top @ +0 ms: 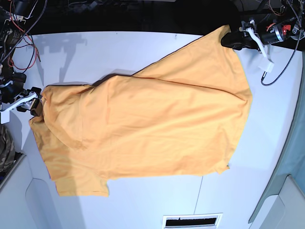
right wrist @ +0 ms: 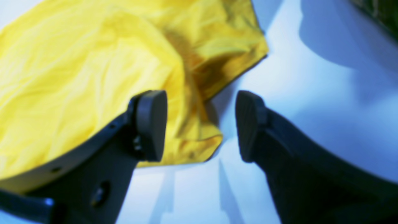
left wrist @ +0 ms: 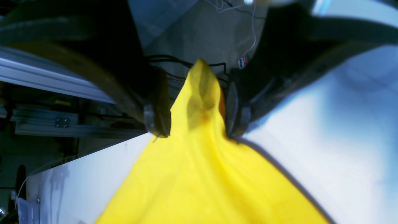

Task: Layout the t-shirt on the table in an organized manner, then fold the t-shirt properly
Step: 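Grasp the shirt corners with both grippers and stretch the shirt flat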

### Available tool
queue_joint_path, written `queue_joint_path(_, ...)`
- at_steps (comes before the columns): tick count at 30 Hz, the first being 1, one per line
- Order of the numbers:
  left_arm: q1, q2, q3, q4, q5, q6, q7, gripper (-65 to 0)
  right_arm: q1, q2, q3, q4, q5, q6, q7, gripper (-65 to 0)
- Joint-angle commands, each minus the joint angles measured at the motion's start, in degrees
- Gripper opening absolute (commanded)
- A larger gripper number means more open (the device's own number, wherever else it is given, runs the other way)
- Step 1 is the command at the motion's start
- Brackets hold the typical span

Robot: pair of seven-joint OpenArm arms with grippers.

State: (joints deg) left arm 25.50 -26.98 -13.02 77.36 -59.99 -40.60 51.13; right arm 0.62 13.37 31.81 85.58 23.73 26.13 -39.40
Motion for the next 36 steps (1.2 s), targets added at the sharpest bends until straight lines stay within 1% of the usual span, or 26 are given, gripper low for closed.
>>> queue_joint_path(1,0.20,-0.63,-0.07,0.35,1.79,0.60,0.70,-34.1,1.84,1.07,0.24,-0.26,0.70,0.11,1.68,-30.5)
queue_joint_path(8,0.22,-0.46,-0.07,0.35,1.77,0.60,0.52,-34.1,7.15,1.03,-1.68,-10.95,0.90,0.24,1.75,-30.7)
queue_joint_path(9,0.22,-0.42,-0.07,0.35,1.75,0.60,0.52,-34.8,7.37,1.05,-1.92,-11.69,0.90,0.24,1.66,-30.8)
queue_joint_path(10,0.20,-0.33,-0.07,0.35,1.73,0.60,0.50,-38.2,7.43,1.03,-2.14,-11.89,0.90,0.22,1.64,-31.3)
queue_joint_path(11,0.20,-0.28,-0.07,0.35,1.73,0.60,0.42,-43.5,7.43,1.01,-2.21,-11.89,0.92,0.24,1.60,-35.0)
queue_joint_path(12,0.17,-0.15,-0.07,0.35,1.57,0.60,0.28,-50.4,7.43,1.03,-2.21,-11.87,1.01,0.22,1.44,-41.2)
queue_joint_path(13,0.07,-0.13,-0.07,0.35,1.33,0.60,0.28,-58.6,7.43,1.07,-2.21,-11.87,1.14,0.22,1.42,-49.4)
queue_joint_path(14,0.09,0.04,-0.07,0.35,0.92,0.60,0.35,-65.0,7.43,1.07,-2.19,-11.85,1.11,0.24,1.42,-58.3)
queue_joint_path(15,0.22,0.07,-0.07,0.35,0.61,0.60,0.33,-65.0,7.43,1.07,-2.19,-11.85,1.11,0.33,1.42,-65.0)
queue_joint_path(16,0.22,0.07,-0.07,0.35,0.35,0.60,0.33,-65.0,7.43,1.07,-2.16,-11.85,1.11,1.22,1.36,-65.0)
queue_joint_path(18,0.22,-0.33,-0.07,0.37,-0.79,0.60,0.33,-65.0,7.43,1.09,-1.86,-11.58,1.88,2.58,-0.59,-65.0)
queue_joint_path(22,0.26,-3.41,-0.07,1.20,-6.40,0.60,2.91,-65.0,6.97,1.07,0.98,-8.92,9.16,5.66,-7.58,-65.0)
queue_joint_path(25,0.31,-6.45,-0.09,3.93,-10.93,0.60,6.67,-65.0,4.26,1.07,5.18,-3.63,13.70,5.84,-10.69,-65.0)
queue_joint_path(28,0.39,-9.49,-0.09,6.91,-14.10,0.60,7.30,-65.0,-0.31,1.09,9.90,2.71,17.16,5.84,-12.28,-65.0)
queue_joint_path(31,0.39,-11.82,-0.09,8.96,-16.50,0.60,10.21,-65.0,-5.75,1.09,13.70,7.76,20.52,5.86,-14.69,-65.0)
queue_joint_path(34,0.42,-13.90,-0.11,9.70,-20.13,0.60,13.46,-65.0,-11.72,1.11,16.37,11.41,21.29,6.16,-14.86,-65.0)
queue_joint_path(36,0.63,-15.37,-0.22,9.70,-21.31,0.60,13.84,-65.0,-15.85,1.09,18.16,13.49,21.81,6.56,-14.86,-65.0)
